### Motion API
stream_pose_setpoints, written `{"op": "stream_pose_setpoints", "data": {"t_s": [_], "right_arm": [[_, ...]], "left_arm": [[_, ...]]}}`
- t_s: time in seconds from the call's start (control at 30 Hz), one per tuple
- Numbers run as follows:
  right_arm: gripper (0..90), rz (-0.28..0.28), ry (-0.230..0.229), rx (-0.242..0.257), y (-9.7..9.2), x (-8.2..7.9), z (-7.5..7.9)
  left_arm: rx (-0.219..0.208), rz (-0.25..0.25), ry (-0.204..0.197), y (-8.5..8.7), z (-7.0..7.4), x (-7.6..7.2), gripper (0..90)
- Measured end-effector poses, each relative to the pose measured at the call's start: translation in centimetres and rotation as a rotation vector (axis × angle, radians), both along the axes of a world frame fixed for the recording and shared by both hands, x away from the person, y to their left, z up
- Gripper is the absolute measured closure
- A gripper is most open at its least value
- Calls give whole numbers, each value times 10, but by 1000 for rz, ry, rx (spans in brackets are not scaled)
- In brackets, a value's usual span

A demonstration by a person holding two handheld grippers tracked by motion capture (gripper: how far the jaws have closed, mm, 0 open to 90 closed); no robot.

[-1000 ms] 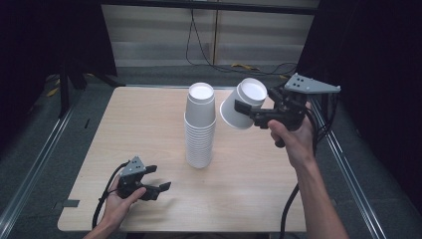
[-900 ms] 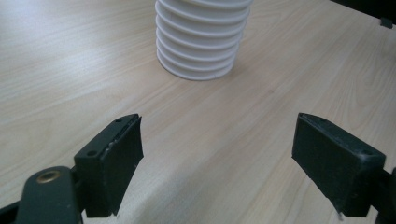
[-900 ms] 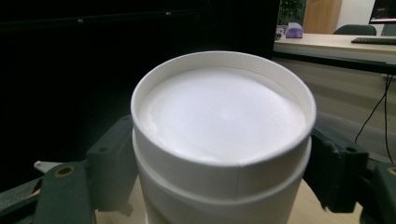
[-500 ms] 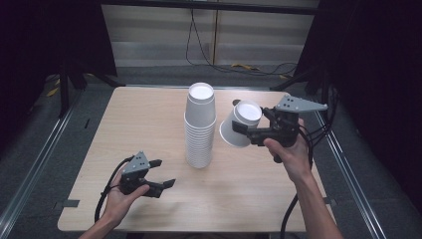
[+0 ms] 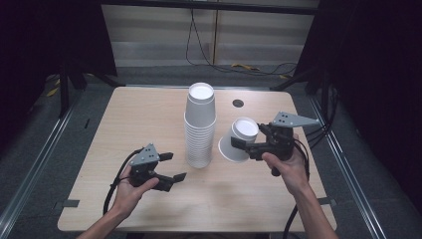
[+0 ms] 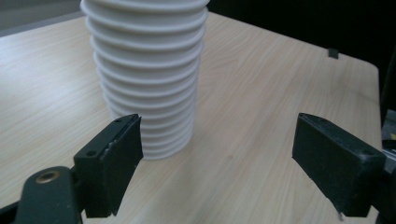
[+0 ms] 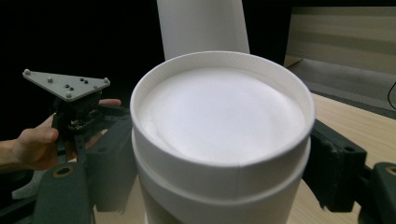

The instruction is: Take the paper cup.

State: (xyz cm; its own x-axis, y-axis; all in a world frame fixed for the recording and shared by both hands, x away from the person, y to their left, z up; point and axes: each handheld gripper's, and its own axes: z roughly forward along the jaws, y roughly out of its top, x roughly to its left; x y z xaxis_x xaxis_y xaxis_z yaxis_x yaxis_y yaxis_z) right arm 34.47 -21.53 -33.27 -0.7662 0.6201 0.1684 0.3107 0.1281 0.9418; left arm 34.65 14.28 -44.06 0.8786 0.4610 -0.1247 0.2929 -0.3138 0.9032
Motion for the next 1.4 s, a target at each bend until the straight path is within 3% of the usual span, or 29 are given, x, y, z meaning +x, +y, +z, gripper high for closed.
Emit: {"op": "stream_pose_setpoints", "data": {"t_s": [0.07,0.1,0.23,0.37,0.43,0.53,0.6,0.8,1.13,1.23,1.4], "right_arm": [[220,18,8,12,1,1,-1],[220,21,11,4,4,1,-4],[220,38,24,-4,11,1,-12],[220,59,31,-11,21,0,-28],[220,79,56,-10,27,2,-38],[220,93,82,-23,32,2,-42],[220,100,82,-6,33,3,-44],[220,136,91,-3,41,1,-57],[220,182,137,61,51,0,-76],[220,202,168,122,54,2,-82],[222,221,181,154,59,2,-85]], "left_arm": [[-15,-17,-6,-2,5,1,159],[-46,-30,-21,-4,12,2,159],[-47,-47,-40,-8,16,0,158],[-49,-56,-30,-10,12,-2,158],[-63,-60,-17,-9,8,-3,158],[-73,-54,-4,-8,7,-3,157],[-65,-54,18,-8,3,-3,157],[-85,-67,24,-9,-1,-6,156],[-139,-116,8,-11,-1,-11,155],[-168,-122,8,-13,-3,-12,155],[-200,-145,18,-15,-3,-11,154]]}}
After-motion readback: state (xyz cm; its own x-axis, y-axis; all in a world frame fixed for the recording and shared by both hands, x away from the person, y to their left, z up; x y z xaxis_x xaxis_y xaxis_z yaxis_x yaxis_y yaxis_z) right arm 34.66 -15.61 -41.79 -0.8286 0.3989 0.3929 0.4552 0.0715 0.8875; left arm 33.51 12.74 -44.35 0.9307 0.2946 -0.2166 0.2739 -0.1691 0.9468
